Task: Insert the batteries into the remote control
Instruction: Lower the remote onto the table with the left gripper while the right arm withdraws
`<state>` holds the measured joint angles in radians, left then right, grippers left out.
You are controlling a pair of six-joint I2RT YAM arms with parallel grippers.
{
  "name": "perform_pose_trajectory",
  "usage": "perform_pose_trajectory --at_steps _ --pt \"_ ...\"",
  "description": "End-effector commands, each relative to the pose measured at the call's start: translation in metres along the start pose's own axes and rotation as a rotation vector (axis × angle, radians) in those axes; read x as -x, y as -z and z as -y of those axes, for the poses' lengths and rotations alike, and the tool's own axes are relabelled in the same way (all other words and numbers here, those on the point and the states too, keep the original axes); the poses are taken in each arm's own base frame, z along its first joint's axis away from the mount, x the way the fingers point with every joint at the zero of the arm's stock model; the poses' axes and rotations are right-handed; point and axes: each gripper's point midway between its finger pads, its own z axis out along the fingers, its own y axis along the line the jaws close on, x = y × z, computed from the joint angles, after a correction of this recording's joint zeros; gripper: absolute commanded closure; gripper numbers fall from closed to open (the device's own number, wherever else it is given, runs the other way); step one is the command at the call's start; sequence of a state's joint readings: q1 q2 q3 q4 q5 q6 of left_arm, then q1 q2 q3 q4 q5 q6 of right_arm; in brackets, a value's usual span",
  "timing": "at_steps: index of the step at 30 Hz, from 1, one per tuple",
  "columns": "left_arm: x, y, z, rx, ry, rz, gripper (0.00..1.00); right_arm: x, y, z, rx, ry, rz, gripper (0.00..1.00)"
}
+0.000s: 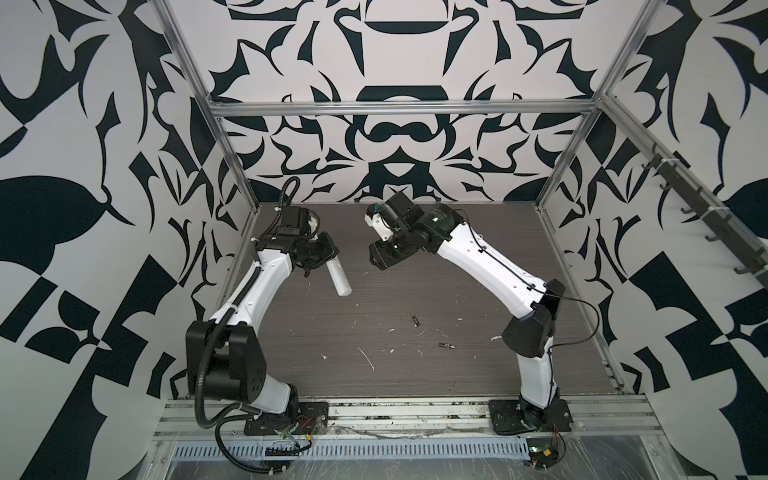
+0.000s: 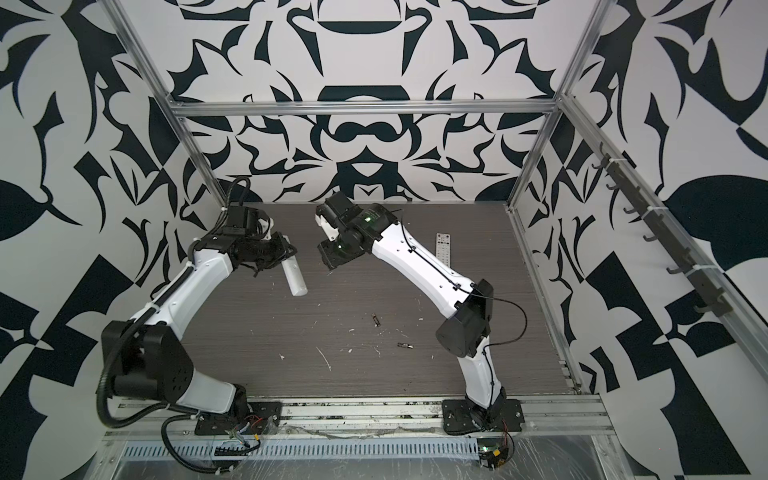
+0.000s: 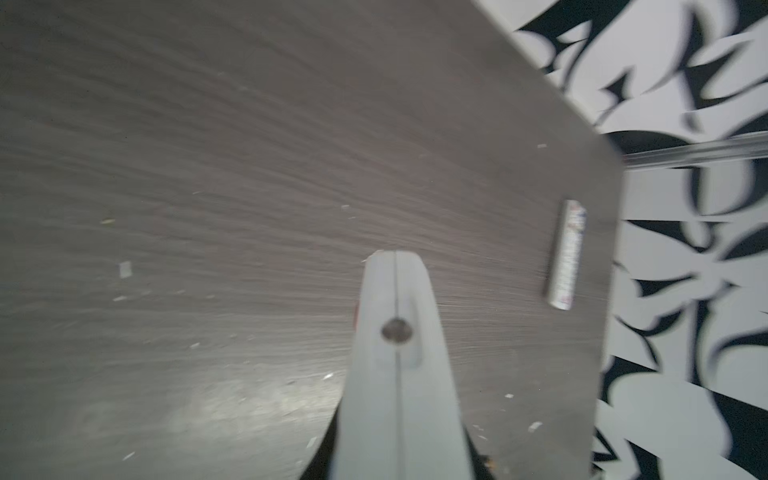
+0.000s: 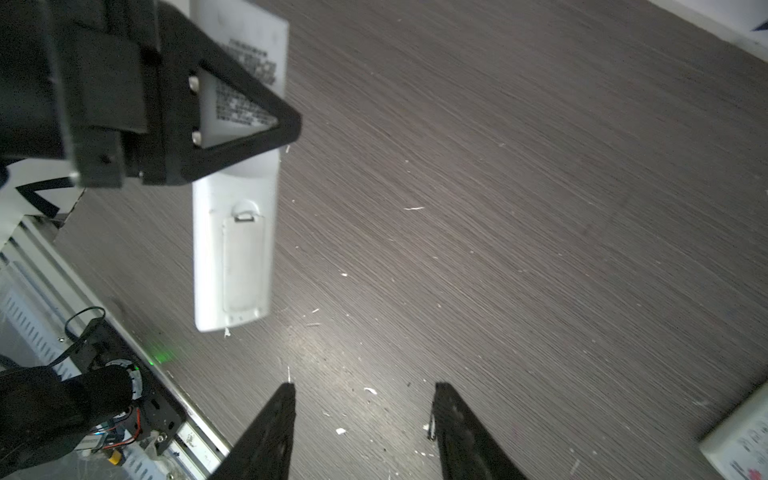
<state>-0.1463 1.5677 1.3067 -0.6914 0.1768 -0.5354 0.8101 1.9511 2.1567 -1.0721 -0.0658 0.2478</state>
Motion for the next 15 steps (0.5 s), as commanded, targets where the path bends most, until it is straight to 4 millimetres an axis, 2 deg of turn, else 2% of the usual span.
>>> perform_pose_trajectory --at_steps 1,3,8,15 --pt "-0.023 -0.005 -0.064 0.359 -0.070 -0.169 1.00 0.015 0.040 0.016 -0.012 -0.025 0.131 0.42" --pt "-0.017 -0.016 -0.075 0.447 -0.101 -0.206 1.00 0.011 0.045 0.027 -0.006 -0.056 0.153 0.41" --pt "-0.003 -0.042 -0.088 0.631 -0.211 -0.271 1.00 -0.006 0.055 0.053 0.000 -0.118 0.194 0.38" --pt "0.011 -0.072 -0.094 0.839 -0.323 -0.339 1.00 -0.026 0.067 0.090 0.007 -0.193 0.217 0.37"
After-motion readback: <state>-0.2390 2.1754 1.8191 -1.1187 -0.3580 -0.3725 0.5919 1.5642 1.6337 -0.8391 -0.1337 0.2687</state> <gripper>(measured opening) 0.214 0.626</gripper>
